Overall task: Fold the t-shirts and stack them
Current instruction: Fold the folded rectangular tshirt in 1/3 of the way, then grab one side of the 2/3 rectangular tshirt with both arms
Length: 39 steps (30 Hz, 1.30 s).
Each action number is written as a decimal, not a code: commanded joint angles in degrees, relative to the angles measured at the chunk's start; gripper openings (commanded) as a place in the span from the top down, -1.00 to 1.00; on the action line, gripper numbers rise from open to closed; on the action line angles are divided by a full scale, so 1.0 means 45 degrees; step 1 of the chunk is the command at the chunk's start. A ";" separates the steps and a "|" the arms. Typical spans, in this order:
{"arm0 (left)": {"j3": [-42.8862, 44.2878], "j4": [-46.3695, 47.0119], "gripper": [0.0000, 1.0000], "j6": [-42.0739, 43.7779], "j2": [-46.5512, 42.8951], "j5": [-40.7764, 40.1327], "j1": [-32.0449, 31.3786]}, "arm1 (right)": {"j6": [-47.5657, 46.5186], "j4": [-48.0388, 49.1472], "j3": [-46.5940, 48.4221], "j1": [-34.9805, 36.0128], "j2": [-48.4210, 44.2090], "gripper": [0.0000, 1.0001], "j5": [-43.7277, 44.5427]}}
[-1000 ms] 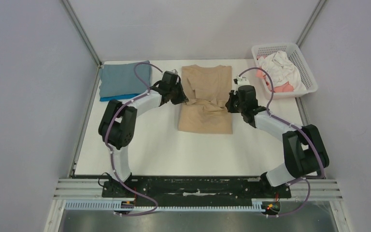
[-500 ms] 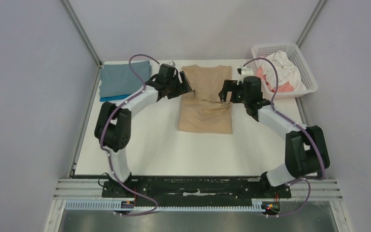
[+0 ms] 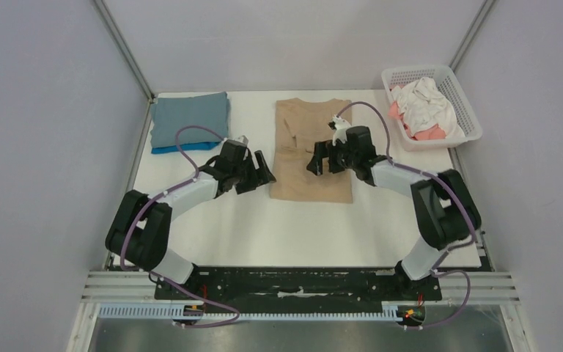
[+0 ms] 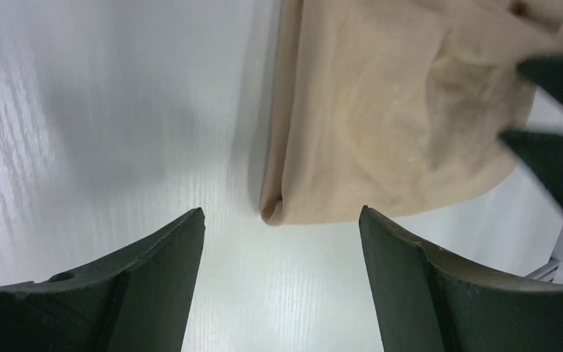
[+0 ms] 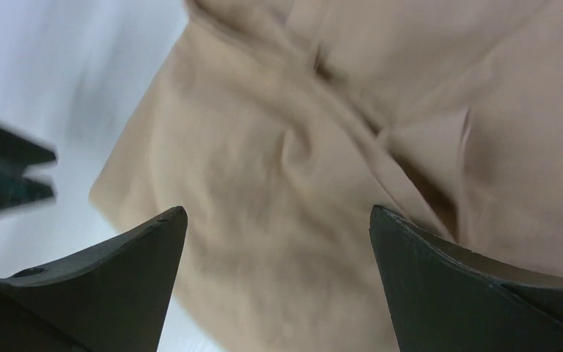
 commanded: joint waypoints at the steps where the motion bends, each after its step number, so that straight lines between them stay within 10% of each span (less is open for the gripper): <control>1: -0.0498 0.0660 -0.67 -0.0497 -0.0974 0.0317 0.0011 | -0.0301 0.0271 0.3740 -0.0388 0.2980 -0.96 0.0569; 9: -0.0771 0.0422 -0.69 -0.0317 -0.0787 0.0541 0.0006 | -0.0110 -0.0942 0.7455 -0.0711 0.5197 -0.96 0.1081; 19: -0.0883 0.1129 -0.63 -0.0516 0.0732 0.0983 -0.0457 | 0.1301 0.1526 -0.0960 -0.0729 -0.2571 -0.96 0.3948; 25: -0.1295 0.1835 -0.30 -0.0966 0.1469 0.1337 -0.0565 | 0.3200 0.3248 -0.5811 -0.0881 -0.6491 -0.96 0.4786; 34: -0.1242 0.2278 0.22 -0.1407 0.2263 0.1397 -0.0822 | 0.3132 0.1746 -0.6658 -0.0895 -0.7926 -0.96 0.5053; 39: -0.0967 0.2082 0.95 -0.1428 0.2678 0.1159 -0.0838 | 0.3388 0.1461 -0.6996 -0.0901 -0.8186 -0.96 0.4619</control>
